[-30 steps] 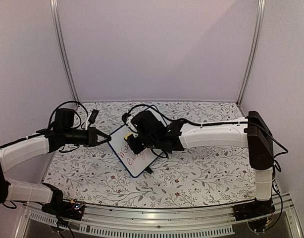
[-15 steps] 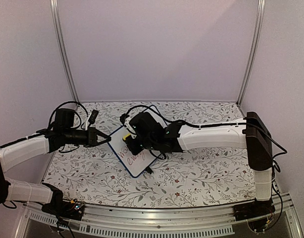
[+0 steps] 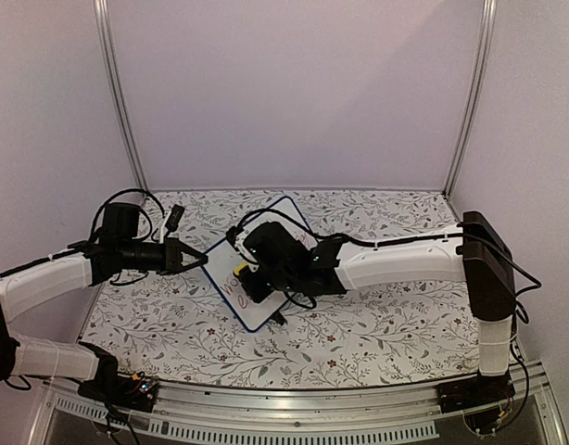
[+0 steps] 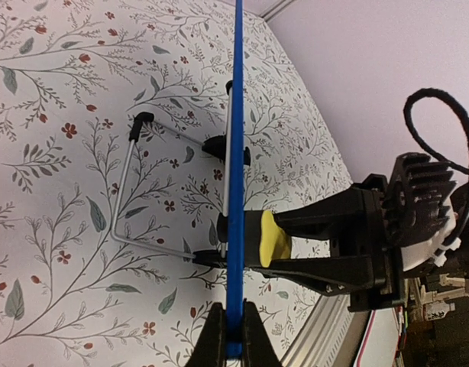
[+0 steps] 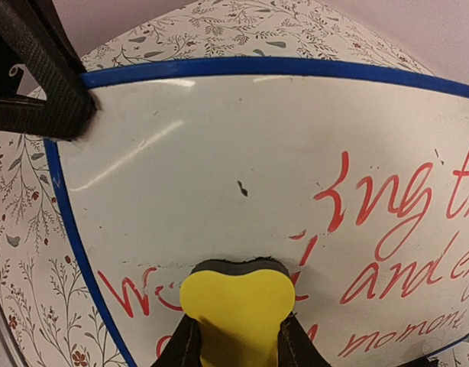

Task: Erase the whiteboard

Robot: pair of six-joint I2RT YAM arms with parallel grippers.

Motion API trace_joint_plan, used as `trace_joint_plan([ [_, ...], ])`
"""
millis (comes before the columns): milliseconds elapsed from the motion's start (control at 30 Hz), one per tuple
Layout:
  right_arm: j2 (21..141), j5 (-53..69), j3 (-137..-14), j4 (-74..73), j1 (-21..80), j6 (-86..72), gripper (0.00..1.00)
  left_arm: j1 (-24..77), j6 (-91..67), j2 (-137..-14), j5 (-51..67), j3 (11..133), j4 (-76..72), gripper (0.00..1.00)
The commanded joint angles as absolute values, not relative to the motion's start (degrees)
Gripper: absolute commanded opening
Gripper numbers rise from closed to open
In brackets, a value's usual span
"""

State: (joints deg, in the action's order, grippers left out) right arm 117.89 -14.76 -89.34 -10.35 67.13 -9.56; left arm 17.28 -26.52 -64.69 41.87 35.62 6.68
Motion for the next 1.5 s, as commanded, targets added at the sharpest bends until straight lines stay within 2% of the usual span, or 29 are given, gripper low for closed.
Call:
trace_joint_plan([
  [0, 120.32, -15.63, -93.55, -12.75, 66.92, -8.91, 0.14, 17.49, -27.48, -63.37, 45.63, 36.09, 4.45, 0.0],
  [300, 122.67, -14.28, -100.24, -13.62, 64.83, -8.67, 0.14, 17.49, -27.5, -63.1, 45.61, 36.0, 4.48, 0.0],
  [533, 122.21, -13.78, -96.76, -14.12, 64.6, -9.34, 0.14, 17.49, -27.47, -63.1, 45.62, 36.02, 4.46, 0.0],
  [600, 120.68, -13.25, -94.34, -13.47, 64.59, -9.62, 0.15, 17.48, -27.42, -63.23, 45.74, 36.05, 4.48, 0.04],
  [767, 117.13, -13.49, -90.64, -13.09, 64.6, -9.77, 0.14, 17.43, -27.37, -63.37, 45.88, 36.2, 4.47, 0.16],
  [867, 114.32, -14.15, -89.89, -13.25, 64.6, -9.22, 0.15, 17.44, -27.29, -63.22, 45.79, 36.12, 4.53, 0.28],
  [1000, 110.61, -15.45, -88.56, -13.45, 64.51, -8.2, 0.15, 17.41, -27.31, -62.8, 45.5, 36.11, 4.68, 0.38],
  [1267, 103.59, -16.05, -82.69, -12.59, 63.06, -8.89, 0.15, 17.32, -26.66, -62.64, 44.41, 36.49, 5.42, 0.71],
  [1467, 100.06, -15.3, -77.97, -11.14, 61.56, -8.47, 0.15, 17.09, -27.57, -62.24, 41.3, 37.85, 6.31, 0.89],
])
